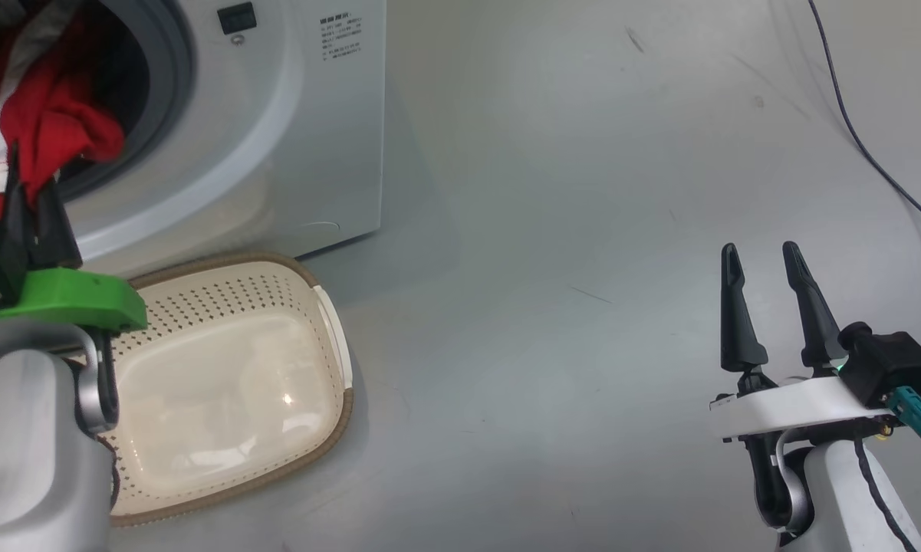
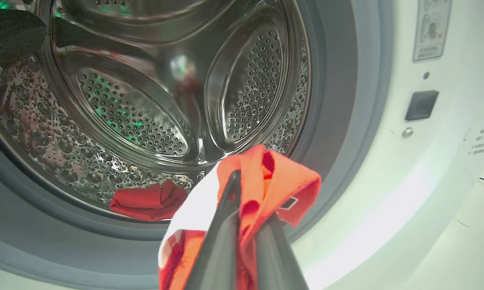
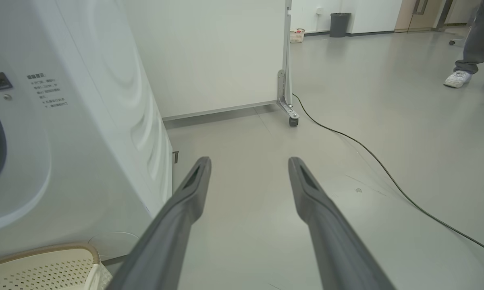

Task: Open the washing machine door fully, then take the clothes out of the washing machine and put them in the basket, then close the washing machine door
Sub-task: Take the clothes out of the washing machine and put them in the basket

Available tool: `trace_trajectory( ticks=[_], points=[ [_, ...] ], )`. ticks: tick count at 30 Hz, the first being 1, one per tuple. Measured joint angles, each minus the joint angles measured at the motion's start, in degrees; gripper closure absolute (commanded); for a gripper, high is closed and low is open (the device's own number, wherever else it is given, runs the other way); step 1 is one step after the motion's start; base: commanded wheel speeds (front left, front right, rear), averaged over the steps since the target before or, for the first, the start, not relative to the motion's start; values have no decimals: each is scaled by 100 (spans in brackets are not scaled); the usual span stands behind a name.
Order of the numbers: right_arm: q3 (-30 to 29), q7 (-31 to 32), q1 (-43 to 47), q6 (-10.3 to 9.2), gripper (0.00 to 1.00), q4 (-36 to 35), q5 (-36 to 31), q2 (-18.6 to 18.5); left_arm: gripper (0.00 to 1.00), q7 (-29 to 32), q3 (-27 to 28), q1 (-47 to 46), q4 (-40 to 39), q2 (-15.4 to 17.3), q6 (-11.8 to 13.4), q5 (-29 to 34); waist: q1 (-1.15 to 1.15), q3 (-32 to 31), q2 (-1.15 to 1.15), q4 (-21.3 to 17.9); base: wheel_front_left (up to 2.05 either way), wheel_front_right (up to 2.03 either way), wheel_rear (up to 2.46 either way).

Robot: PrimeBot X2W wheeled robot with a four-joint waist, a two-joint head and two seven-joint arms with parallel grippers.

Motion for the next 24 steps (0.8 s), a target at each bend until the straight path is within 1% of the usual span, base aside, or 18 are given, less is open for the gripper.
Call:
trace_trajectory(
  ticks=[10,15,24],
  points=[
    [-182,0,475,-5,0,-5,-129,-35,100,-7,-194,715,-766,-368,14,2,0,-684,0,220,0,0,0],
    [-231,0,648,-5,0,-69,-180,-54,100,-22,-285,855,-1260,-457,30,36,0,-886,0,440,0,0,0],
    [-261,0,746,-4,0,-226,-236,-76,100,-24,-293,1113,-1993,-488,31,168,0,-1025,0,786,0,0,0]
  ],
)
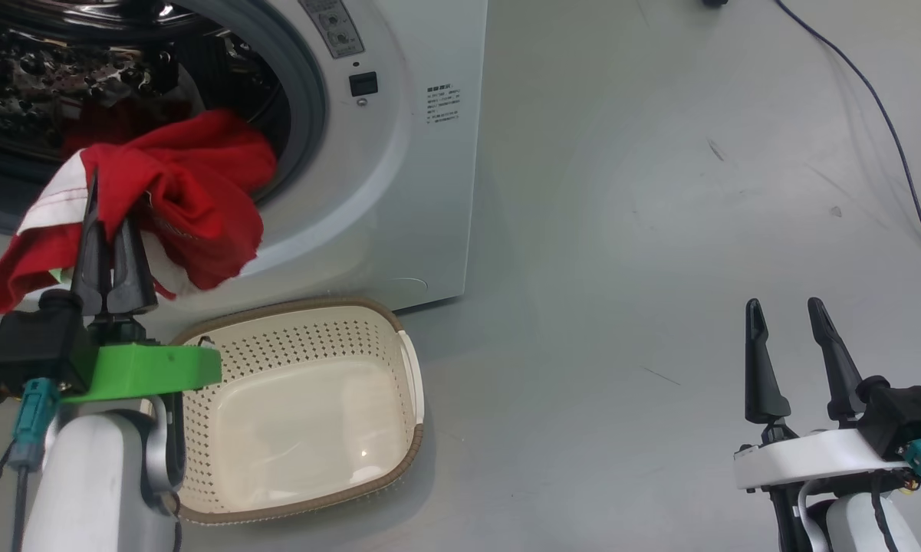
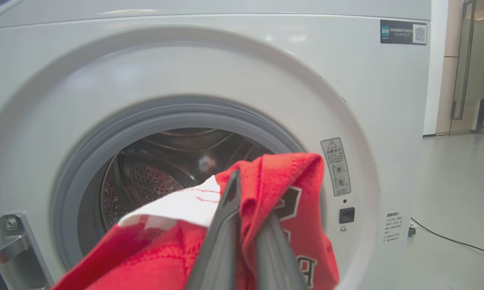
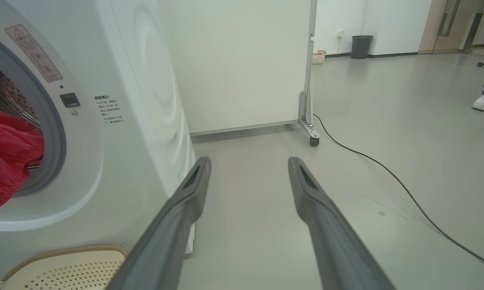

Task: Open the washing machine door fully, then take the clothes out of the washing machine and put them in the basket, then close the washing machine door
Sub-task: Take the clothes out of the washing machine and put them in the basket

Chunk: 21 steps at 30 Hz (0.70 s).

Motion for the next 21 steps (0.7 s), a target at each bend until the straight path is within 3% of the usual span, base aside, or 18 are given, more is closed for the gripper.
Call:
trace_trajectory(
  ticks=[7,21],
  points=[
    [31,0,3,23,0,-57,-47,2,100,0,-30,557,-57,-45,1,-2,0,-2,0,118,0,0,0],
    [69,0,4,81,0,-177,-47,8,100,109,-185,1069,745,-171,9,-281,0,236,0,2,0,0,0]
  ],
)
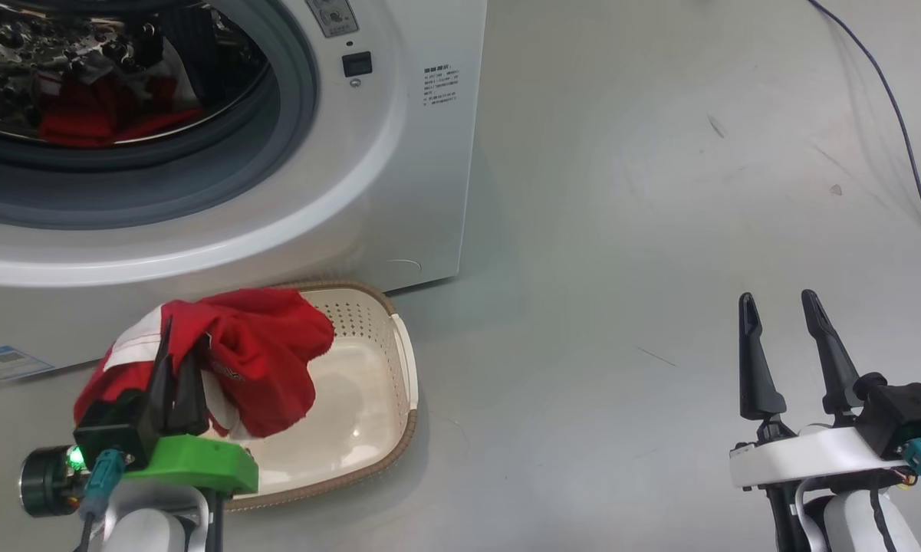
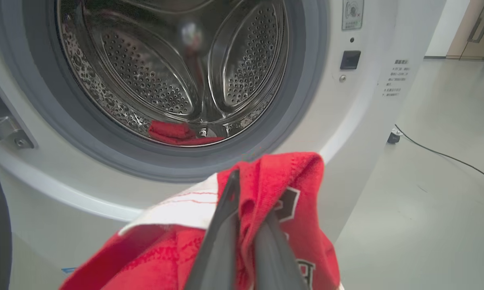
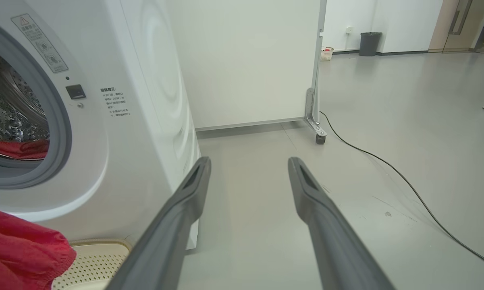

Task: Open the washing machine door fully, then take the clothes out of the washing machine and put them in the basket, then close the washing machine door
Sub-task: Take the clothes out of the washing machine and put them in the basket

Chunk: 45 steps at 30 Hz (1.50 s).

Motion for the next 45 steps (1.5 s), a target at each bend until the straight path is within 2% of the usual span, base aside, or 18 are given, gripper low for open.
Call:
trace_trajectory(
  ticks=[10,22,34,35,36,38,39,40,45],
  points=[
    [98,0,-40,78,0,-94,0,9,100,188,-174,-149,1078,-13,-1,-80,0,366,0,-45,0,0,0],
    [225,0,-252,177,0,-208,0,16,100,566,-378,-1119,2424,-35,-98,-101,0,957,0,-86,0,0,0],
    [570,0,-598,297,0,-257,-1,16,100,687,-271,-2134,3284,-49,-107,-177,0,1634,0,-195,0,0,0],
    [578,0,-631,297,0,-263,-1,16,96,716,-268,-2212,3350,-51,-107,-177,0,1687,0,-208,0,0,0],
    [582,0,-655,298,0,-276,-1,16,96,734,-257,-2288,3411,-53,-107,-177,0,1738,0,-219,0,0,0],
    [593,0,-703,327,0,-281,0,16,57,735,-230,-2434,3544,-55,-107,-178,0,1839,0,-240,0,0,0],
    [604,0,-739,330,0,-280,1,16,24,743,-215,-2490,3599,-54,-107,-179,0,1885,0,-250,0,0,0],
    [606,0,-774,331,0,-282,3,19,0,742,-204,-2546,3666,-52,-107,-179,0,1929,0,-260,0,0,0],
    [598,0,-889,332,0,-237,5,19,0,651,-172,-2757,4009,-38,-107,-180,0,2098,0,-306,0,0,0]
  ],
)
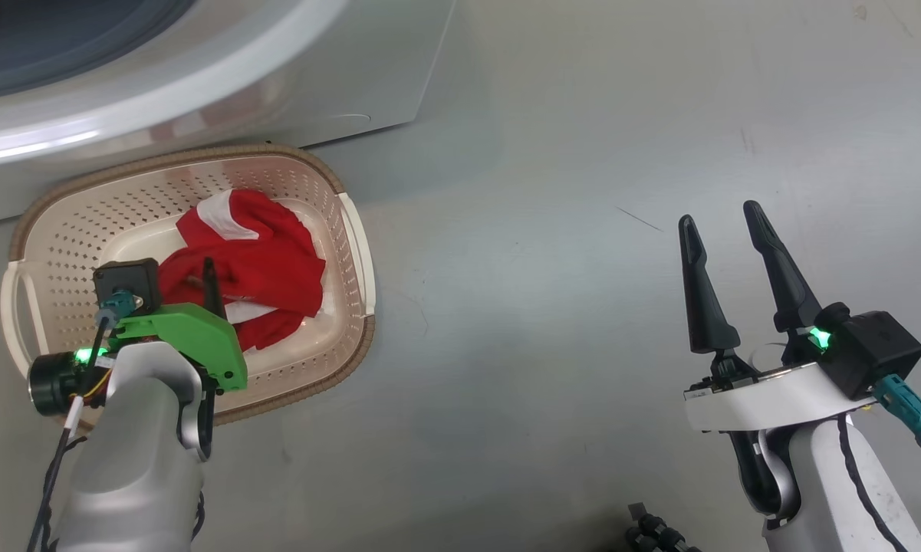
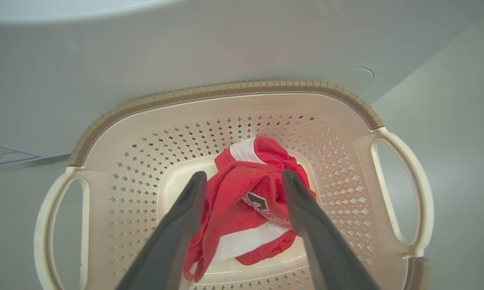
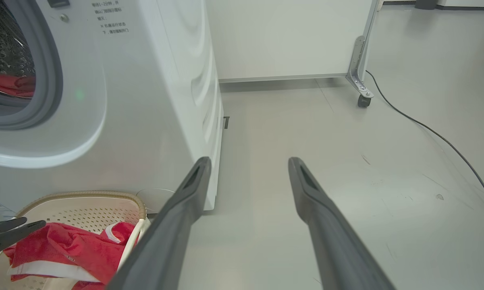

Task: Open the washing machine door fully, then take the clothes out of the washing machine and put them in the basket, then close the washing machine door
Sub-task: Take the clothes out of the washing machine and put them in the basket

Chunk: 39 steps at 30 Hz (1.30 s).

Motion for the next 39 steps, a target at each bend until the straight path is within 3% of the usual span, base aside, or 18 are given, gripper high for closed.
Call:
trace_trajectory(
  ticks=[18,24,30,39],
  points=[
    [-147,0,-78,23,0,307,-19,0,0,-743,-10,-131,89,-31,-162,-55,0,-306,0,284,0,0,0],
    [-259,0,-77,20,0,437,-88,0,0,-786,-58,-95,-341,-54,-254,-51,0,-580,0,409,0,0,0],
    [-381,0,-44,-16,0,580,-166,-37,0,-783,-19,83,-1425,-65,-259,133,0,-927,0,536,0,0,0],
    [-438,0,260,-46,0,778,-256,-102,0,-784,-46,972,-2187,-76,-259,263,0,-1553,0,724,0,0,0]
  ],
)
